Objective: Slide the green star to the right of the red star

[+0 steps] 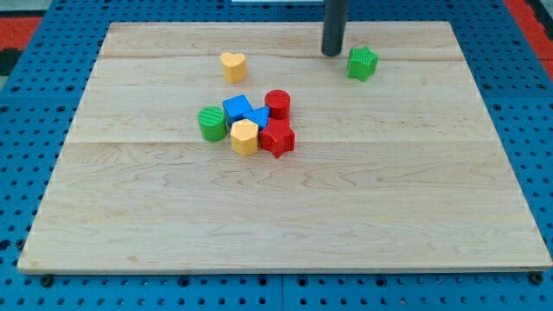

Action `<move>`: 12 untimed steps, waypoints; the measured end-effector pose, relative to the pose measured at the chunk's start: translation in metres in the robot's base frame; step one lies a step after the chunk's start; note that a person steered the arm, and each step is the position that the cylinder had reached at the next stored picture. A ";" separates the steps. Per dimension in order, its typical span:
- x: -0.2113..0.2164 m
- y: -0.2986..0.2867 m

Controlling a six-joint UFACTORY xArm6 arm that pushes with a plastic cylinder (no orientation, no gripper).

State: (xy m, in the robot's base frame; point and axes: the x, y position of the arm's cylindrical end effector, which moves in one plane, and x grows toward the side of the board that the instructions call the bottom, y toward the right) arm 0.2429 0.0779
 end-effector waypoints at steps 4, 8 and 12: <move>0.063 0.064; 0.134 0.126; 0.122 0.074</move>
State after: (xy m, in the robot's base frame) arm 0.3649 0.1519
